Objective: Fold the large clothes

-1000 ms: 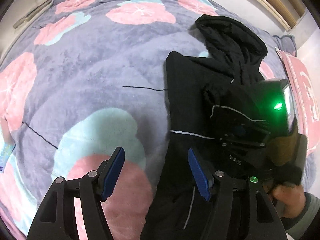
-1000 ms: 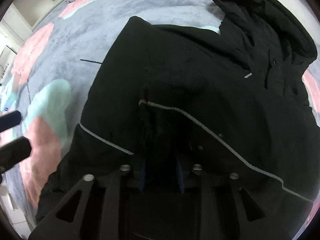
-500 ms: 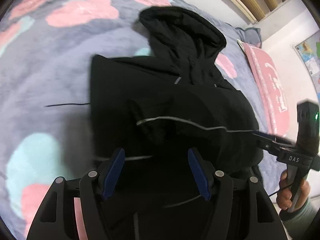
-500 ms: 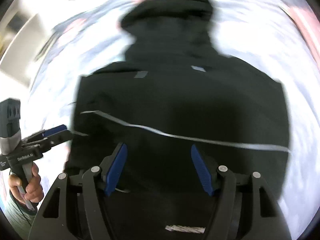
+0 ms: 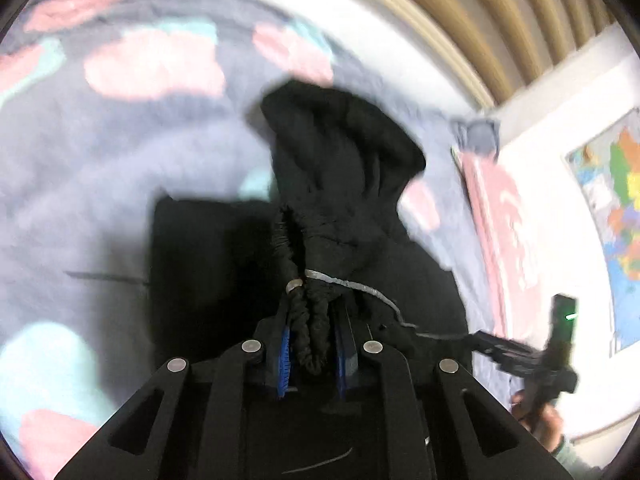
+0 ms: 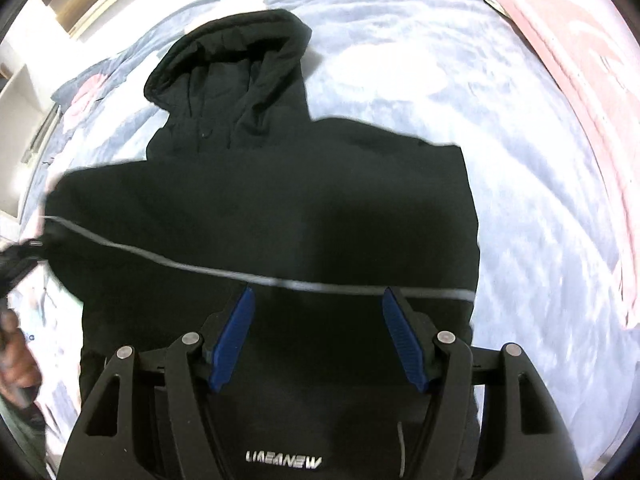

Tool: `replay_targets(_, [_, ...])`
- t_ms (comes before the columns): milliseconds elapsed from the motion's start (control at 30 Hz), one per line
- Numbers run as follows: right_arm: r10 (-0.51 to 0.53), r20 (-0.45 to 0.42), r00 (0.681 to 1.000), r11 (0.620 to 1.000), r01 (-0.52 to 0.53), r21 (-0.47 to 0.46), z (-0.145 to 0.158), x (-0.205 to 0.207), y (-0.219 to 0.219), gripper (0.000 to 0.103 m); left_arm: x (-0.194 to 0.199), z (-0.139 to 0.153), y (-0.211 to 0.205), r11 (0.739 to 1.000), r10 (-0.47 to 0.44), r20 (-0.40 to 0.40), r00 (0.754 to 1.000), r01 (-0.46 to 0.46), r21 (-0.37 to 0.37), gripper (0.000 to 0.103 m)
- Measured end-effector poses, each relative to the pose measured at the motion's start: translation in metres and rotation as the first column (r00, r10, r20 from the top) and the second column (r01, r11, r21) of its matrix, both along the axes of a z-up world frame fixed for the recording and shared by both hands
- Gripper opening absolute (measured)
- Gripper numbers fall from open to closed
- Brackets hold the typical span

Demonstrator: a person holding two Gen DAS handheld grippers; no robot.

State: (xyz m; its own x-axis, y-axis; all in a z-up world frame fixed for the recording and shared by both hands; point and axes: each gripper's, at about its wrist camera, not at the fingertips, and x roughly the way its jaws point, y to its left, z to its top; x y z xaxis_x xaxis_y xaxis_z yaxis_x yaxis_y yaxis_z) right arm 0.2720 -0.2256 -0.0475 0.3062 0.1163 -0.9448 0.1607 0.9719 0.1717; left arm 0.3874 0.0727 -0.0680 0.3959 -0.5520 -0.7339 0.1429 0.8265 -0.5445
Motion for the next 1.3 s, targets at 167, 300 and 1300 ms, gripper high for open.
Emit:
replay_targets(167, [0.012,-0.024,1.000,0.999,-0.013,-0.033,-0.022,0.034,0.015,0.070,0.006,-0.047,0.024,0.997,0.003,-0.169,0.986,0.009,0.075,0.017])
replay_targets(300, [0.011,-0.153,0.988,0.993,-0.029,-0.111,-0.076,0.056,0.027,0.070,-0.003,-0.101,0.010,0.978,0.003,-0.265,0.964,0.053,0.202,0.020])
replay_targets(1300, [0.176,-0.119,0.977,0.951,-0.200,-0.234,-0.081,-0.006,0.053,0.074,-0.008,-0.107,-0.113,0.909,-0.151,-0.236,0.960,0.229,0.348,0.061])
